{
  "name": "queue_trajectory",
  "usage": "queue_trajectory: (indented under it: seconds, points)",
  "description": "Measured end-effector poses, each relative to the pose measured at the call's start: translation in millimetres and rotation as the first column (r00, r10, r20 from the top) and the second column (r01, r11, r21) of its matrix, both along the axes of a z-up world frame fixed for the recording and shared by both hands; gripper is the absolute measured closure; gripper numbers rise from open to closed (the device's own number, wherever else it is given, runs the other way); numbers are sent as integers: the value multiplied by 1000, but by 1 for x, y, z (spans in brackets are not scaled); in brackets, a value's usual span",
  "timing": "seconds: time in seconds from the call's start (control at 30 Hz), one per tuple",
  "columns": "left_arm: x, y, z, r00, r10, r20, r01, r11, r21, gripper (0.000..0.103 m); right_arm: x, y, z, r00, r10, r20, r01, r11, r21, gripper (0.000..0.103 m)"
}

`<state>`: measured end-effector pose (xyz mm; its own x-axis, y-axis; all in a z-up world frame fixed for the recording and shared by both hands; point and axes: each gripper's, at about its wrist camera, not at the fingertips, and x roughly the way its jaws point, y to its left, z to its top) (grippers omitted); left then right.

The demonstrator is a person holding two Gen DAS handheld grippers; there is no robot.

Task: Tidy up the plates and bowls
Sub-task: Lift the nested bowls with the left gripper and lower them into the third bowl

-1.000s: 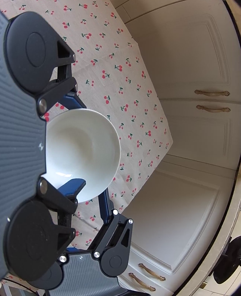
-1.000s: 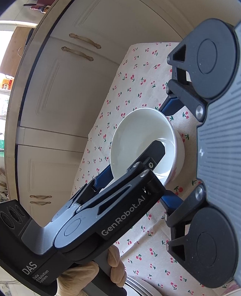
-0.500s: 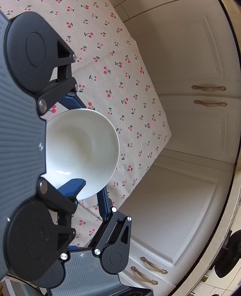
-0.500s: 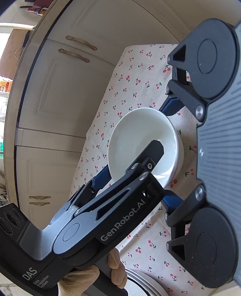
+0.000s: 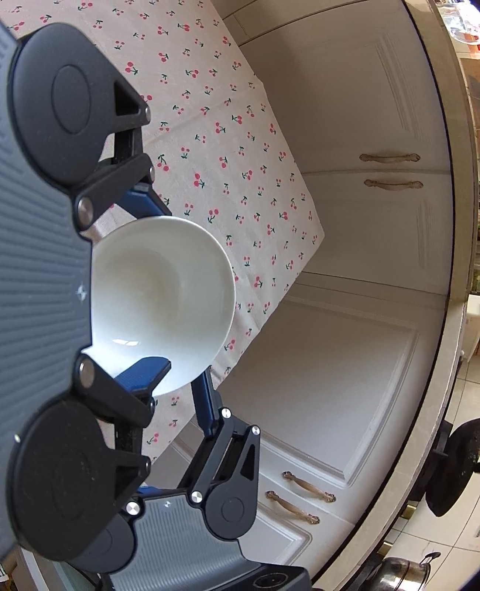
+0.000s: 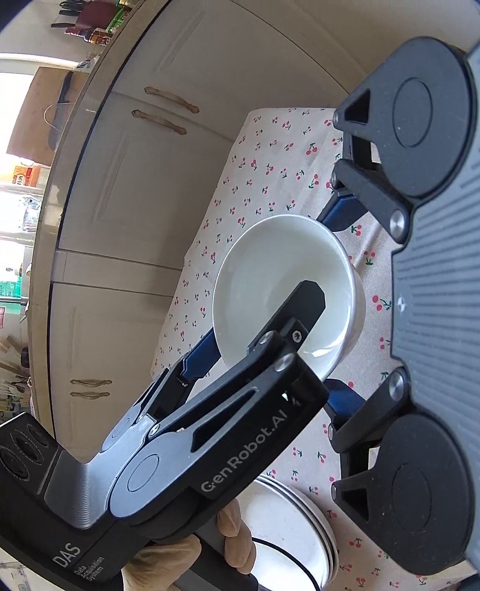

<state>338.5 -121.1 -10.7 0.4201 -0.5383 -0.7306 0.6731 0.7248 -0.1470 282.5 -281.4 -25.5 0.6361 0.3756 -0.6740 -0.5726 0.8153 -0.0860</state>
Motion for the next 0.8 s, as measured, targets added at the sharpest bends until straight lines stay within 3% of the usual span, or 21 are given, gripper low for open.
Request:
queue_trajectory:
  seconds: [0.3,0.8]
  points:
    - [-47,5,26,999,-20,33,20,1000,-5,26,-49,1,22,1000,-17,-7,18,999,27,13]
    - [-111,12,36,999,-34,36,35,999,-17,25,-112,9,33,1000,-6,10,6,1000,-6,13]
